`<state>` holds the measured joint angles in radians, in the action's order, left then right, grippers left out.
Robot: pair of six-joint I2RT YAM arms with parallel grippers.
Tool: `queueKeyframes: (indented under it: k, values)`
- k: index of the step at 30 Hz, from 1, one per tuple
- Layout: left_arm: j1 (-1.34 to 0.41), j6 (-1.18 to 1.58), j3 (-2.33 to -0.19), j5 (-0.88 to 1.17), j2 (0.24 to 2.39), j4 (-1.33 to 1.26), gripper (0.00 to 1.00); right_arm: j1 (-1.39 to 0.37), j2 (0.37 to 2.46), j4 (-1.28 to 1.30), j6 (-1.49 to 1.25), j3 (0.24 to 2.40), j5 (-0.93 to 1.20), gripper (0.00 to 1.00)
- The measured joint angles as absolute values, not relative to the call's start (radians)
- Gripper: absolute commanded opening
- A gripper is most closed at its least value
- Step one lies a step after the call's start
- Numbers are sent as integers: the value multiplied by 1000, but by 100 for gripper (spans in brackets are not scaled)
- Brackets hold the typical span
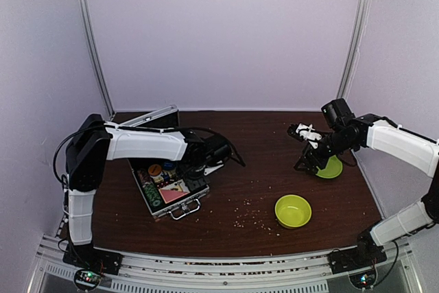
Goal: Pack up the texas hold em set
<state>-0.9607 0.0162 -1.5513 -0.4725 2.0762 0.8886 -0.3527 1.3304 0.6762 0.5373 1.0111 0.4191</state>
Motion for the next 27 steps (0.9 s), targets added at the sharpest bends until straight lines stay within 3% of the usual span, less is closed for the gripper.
queueKeyframes:
  k: [15,27]
  values:
    - [-899,51,-1544,-493,2059,885,53,-353,1334,685,540,1011,419,75]
    - [-879,16,-1551,-344,1929,985,56,-353,1340,694,546,1019,429,76]
